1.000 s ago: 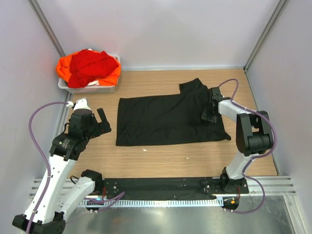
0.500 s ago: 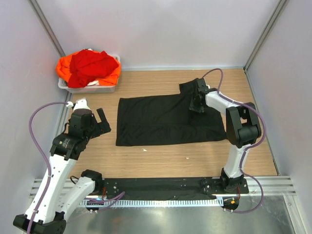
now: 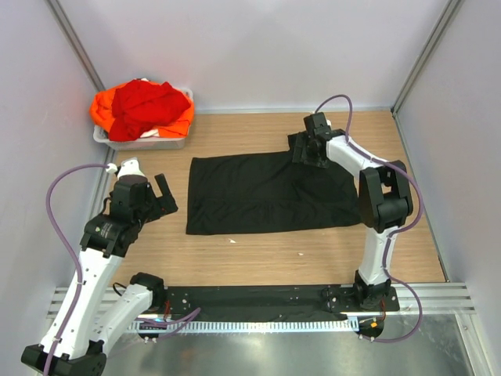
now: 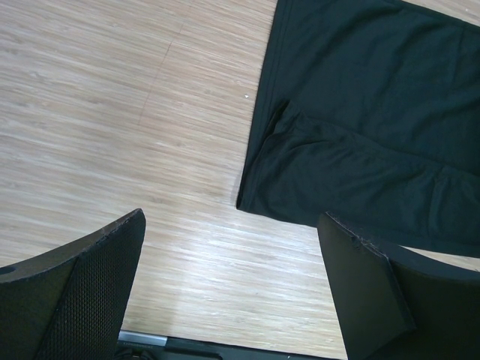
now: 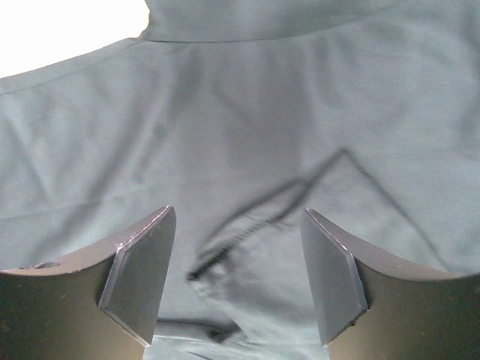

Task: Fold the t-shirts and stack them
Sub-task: Fold the tshirt

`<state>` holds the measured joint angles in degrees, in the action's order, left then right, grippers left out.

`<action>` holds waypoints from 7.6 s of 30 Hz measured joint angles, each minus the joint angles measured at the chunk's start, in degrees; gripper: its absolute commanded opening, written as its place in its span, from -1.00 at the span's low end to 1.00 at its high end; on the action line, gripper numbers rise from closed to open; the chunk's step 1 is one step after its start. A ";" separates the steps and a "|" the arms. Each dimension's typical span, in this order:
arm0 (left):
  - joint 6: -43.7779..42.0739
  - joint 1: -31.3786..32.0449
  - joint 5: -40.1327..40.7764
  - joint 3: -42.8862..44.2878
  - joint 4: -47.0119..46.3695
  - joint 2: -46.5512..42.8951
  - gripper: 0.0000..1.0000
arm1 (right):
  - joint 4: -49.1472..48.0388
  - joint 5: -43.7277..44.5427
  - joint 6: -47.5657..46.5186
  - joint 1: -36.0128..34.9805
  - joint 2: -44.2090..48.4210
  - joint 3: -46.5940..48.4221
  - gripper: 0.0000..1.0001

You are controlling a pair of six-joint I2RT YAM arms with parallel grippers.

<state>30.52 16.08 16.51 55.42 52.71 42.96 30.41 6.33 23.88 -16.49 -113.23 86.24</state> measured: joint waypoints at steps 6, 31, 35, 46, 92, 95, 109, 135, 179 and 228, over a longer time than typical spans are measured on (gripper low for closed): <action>0.00 0.00 0.00 0.00 0.00 -0.04 0.94 | 1.60 4.52 -2.51 0.81 2.23 0.02 0.49; -0.81 -0.04 -0.04 -0.17 -0.11 -0.48 0.93 | 7.43 0.37 -4.98 11.28 -35.47 53.46 0.44; -0.81 -0.31 -0.04 -0.20 -0.11 -0.44 0.93 | 7.45 0.39 -5.38 10.91 -37.09 53.29 0.35; -0.83 -0.90 -0.04 -0.26 -0.13 0.04 0.93 | 5.73 0.39 -6.64 10.21 -37.44 52.68 -0.98; -2.80 -1.22 -0.15 1.31 -0.33 8.07 0.91 | 0.85 5.73 -11.67 9.57 -39.71 53.16 -0.35; -2.64 -1.22 -0.17 1.33 -1.03 9.55 0.96 | -0.35 5.51 -11.58 9.55 -39.36 52.11 -0.67; 1.33 -1.27 -4.24 21.73 -12.90 46.53 0.91 | -0.98 7.54 -11.50 8.57 -28.02 34.53 -0.98; -2.34 -1.62 -8.96 72.24 -13.31 98.05 0.44 | -0.04 15.10 -13.27 14.99 -22.91 27.85 -0.97; -4.02 -1.97 -13.22 55.60 -21.53 88.91 -1.00 | 3.48 9.92 -11.39 14.56 -17.38 29.07 -0.98; -5.33 -1.97 -13.03 29.18 -22.64 66.53 -1.00 | -3.19 10.67 -5.16 12.70 31.01 -28.13 -0.98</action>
<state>25.19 14.11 3.49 84.60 30.06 109.49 27.22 16.99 18.72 -3.79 -82.21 58.11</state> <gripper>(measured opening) 0.003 0.040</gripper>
